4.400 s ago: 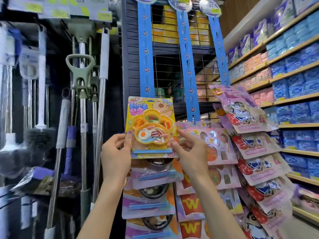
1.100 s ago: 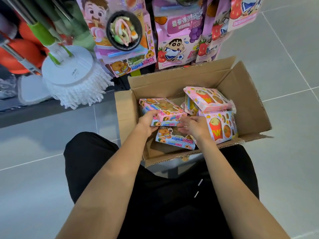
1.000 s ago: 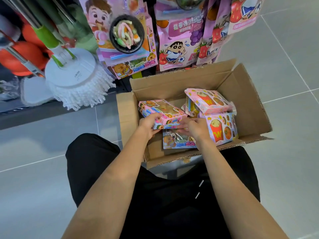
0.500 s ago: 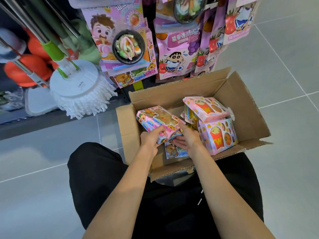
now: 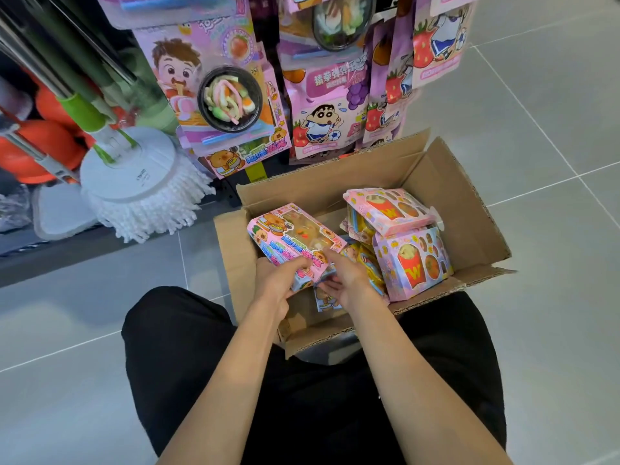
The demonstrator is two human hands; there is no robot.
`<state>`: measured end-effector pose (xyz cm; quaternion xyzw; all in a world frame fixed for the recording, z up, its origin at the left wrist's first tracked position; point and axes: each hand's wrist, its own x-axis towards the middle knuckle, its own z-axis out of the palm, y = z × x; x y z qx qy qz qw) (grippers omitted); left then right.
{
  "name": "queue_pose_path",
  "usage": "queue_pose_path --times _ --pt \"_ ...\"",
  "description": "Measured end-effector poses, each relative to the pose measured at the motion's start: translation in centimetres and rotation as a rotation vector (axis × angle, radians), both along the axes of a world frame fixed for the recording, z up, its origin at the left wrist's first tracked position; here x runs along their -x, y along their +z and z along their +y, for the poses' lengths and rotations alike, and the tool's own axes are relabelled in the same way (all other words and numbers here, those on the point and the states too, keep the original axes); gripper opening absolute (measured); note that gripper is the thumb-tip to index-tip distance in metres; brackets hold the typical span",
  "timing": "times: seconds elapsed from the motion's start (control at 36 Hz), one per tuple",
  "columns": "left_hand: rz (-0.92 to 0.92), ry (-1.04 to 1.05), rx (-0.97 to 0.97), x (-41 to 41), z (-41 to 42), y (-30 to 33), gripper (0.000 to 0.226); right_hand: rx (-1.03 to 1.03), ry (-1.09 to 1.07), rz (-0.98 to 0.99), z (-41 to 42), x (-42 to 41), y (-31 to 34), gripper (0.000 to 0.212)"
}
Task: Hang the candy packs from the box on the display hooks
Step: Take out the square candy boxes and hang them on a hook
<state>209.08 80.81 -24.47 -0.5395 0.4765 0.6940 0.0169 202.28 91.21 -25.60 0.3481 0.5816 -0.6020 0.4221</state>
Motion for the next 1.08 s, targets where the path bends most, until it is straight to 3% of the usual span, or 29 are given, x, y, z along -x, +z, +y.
queue_pose_path --times 0.14,0.33,0.42,0.53,0.58,0.72,0.81,0.92,1.08 --pt "0.026 -0.022 -0.027 -1.2 0.8 1.2 0.032 0.021 -0.022 -0.001 -0.2 -0.4 0.0 0.061" --pt "0.11 -0.079 -0.036 -3.1 -0.5 2.4 0.051 0.124 -0.118 0.038 0.3 -1.2 -0.4 0.051" --pt "0.186 0.036 -0.1 -3.2 -2.0 3.2 0.046 0.16 -0.124 0.04 0.8 -1.6 -0.2 0.047" --pt "0.114 0.142 -0.108 -2.7 -4.4 4.3 0.061 0.172 -0.102 0.049 1.7 -2.3 0.0 0.045" --pt "0.068 0.106 -0.069 -2.7 -5.1 4.6 0.06 0.193 -0.091 0.052 1.9 -2.7 0.1 0.045" --pt "0.042 -0.138 0.034 -3.3 -7.2 5.7 0.026 0.271 -0.101 0.116 2.2 -3.1 0.9 0.039" --pt "0.088 -0.289 0.029 -3.9 -8.5 6.5 0.026 0.381 -0.115 0.194 2.7 -2.2 2.7 0.03" --pt "0.168 -0.384 0.044 -4.8 -8.8 7.4 0.022 0.358 -0.066 0.309 3.7 -1.2 4.5 0.022" --pt "0.254 -0.326 -0.038 -5.4 -7.9 7.8 0.035 0.292 -0.005 0.372 5.1 -0.6 6.3 0.007"
